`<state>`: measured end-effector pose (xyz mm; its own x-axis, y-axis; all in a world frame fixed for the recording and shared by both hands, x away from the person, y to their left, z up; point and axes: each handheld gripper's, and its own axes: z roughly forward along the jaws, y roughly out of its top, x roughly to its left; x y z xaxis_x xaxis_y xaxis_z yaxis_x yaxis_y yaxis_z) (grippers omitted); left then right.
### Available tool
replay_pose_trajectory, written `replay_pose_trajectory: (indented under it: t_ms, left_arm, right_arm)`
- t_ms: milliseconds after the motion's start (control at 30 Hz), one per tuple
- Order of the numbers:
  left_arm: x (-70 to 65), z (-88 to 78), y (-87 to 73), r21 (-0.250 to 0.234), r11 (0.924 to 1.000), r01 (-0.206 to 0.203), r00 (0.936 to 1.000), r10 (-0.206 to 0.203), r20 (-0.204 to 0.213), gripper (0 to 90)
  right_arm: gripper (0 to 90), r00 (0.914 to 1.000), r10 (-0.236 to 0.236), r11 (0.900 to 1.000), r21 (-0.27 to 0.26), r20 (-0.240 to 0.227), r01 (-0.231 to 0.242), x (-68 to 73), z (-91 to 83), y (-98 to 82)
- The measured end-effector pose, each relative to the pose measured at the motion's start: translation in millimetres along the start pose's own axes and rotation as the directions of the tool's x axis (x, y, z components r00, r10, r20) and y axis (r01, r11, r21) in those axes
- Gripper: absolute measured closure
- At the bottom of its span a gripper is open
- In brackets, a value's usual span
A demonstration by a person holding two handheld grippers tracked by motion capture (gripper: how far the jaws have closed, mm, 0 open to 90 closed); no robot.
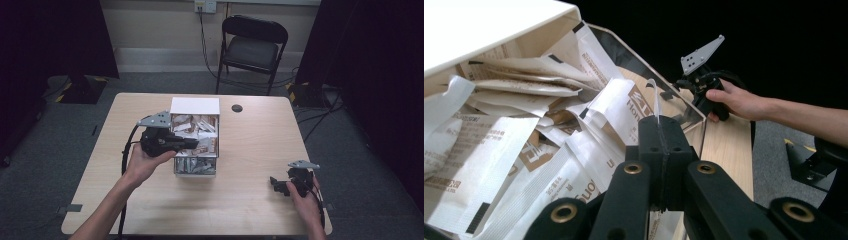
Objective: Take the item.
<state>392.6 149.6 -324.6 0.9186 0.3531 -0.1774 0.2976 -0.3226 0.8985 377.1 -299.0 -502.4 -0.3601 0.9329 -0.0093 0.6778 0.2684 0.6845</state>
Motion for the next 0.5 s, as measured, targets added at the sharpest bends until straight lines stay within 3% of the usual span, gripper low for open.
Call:
replay_pose_trajectory:
  t_ms: [500]
  left_arm:
    - [-0.3,-8.0,2.9,-0.032,0.9995,0.005,0.9999,-0.005,-0.012,90.0]
  right_arm:
    - [0.0,1.0000,0.000,1.000,0.000,0.000,0.000,0.0,0.0,0.0]
